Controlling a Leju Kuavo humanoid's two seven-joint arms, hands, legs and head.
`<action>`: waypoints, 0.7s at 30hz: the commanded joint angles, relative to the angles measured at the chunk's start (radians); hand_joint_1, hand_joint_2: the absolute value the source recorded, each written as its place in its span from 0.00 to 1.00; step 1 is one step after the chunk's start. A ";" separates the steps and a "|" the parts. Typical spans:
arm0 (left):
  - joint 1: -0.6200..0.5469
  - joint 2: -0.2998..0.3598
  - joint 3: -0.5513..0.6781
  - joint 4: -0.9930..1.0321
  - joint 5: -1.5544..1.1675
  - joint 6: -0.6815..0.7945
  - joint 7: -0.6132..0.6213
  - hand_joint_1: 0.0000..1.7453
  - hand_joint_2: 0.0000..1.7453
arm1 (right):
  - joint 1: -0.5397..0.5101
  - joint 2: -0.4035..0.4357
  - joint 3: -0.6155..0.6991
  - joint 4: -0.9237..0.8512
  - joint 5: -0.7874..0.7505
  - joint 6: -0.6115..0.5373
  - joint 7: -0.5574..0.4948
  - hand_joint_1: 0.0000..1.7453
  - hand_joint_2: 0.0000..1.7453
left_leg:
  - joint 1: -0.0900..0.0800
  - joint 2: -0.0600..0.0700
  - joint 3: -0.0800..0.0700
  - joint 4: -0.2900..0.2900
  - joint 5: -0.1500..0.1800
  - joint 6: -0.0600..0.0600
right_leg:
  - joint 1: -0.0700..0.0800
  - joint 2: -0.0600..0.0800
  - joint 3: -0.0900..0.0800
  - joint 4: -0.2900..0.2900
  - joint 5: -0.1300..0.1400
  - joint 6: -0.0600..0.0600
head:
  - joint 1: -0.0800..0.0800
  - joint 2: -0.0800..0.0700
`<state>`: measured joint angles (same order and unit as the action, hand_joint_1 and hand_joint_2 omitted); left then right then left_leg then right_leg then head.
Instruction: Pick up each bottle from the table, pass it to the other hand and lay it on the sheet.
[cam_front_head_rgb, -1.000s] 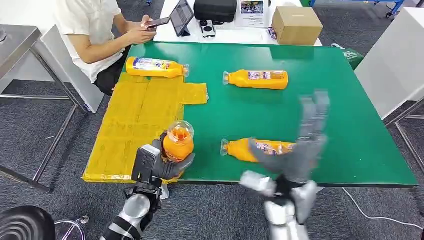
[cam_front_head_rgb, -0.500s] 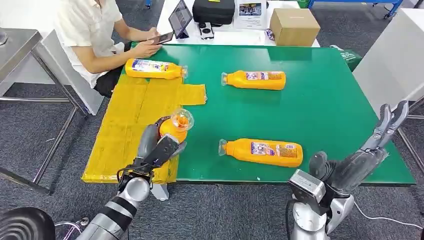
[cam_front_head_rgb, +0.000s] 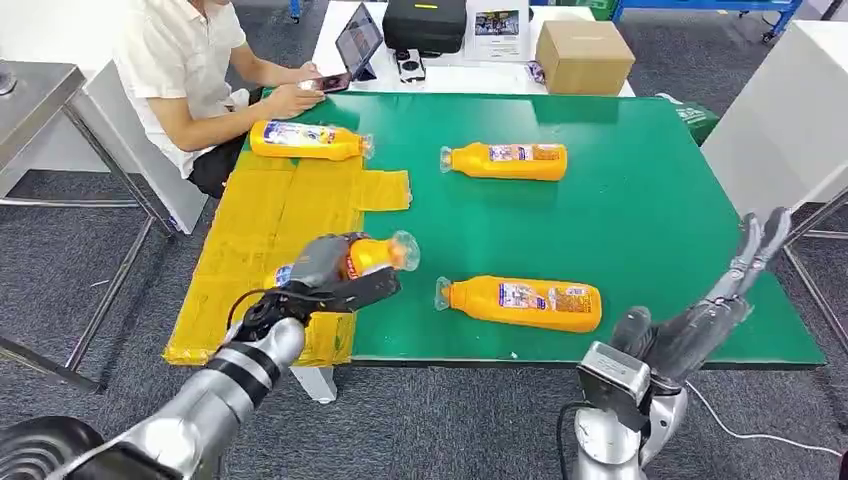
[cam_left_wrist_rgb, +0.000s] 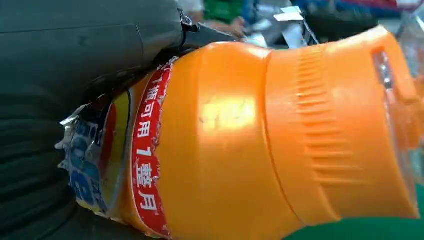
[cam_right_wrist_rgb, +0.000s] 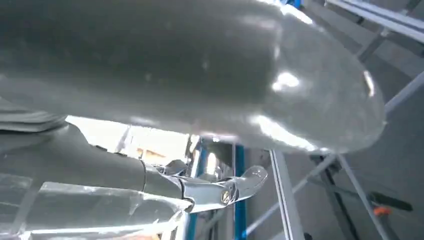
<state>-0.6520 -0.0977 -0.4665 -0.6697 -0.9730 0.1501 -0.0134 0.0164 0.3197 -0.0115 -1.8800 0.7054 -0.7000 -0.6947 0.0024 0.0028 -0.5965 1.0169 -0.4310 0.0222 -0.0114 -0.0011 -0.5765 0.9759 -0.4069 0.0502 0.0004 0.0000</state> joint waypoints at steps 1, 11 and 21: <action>-0.070 0.008 -0.087 0.308 -0.056 -0.071 0.111 1.00 1.00 | -0.007 -0.044 0.076 0.149 -0.019 0.002 -0.003 0.00 0.00 | 0.000 0.005 0.003 -0.004 0.001 -0.002 | 0.000 0.005 0.001 -0.003 0.002 -0.003 | 0.000 0.000; -0.082 0.009 0.006 0.338 0.024 -0.122 0.105 0.14 1.00 | -0.012 -0.058 0.109 0.202 -0.037 0.002 -0.003 0.00 0.00 | 0.001 0.002 0.000 -0.002 0.001 -0.002 | 0.001 0.004 -0.001 0.002 0.000 -0.002 | 0.000 0.000; -0.076 -0.009 0.062 0.327 0.085 -0.118 0.058 0.00 1.00 | -0.011 -0.061 0.109 0.220 -0.039 0.002 -0.003 0.00 0.00 | 0.000 0.000 -0.001 -0.002 0.001 -0.002 | 0.000 0.002 -0.002 0.002 -0.001 -0.002 | 0.000 0.000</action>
<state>-0.7462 -0.1011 -0.4478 -0.4234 -0.8965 0.0378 0.0522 0.0248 0.2895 0.0847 -1.7342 0.6718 -0.6996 -0.6950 0.0026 0.0015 -0.5993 1.0169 -0.4295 0.0206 -0.0114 -0.0008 -0.5800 0.9794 -0.4077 0.0495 0.0000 0.0000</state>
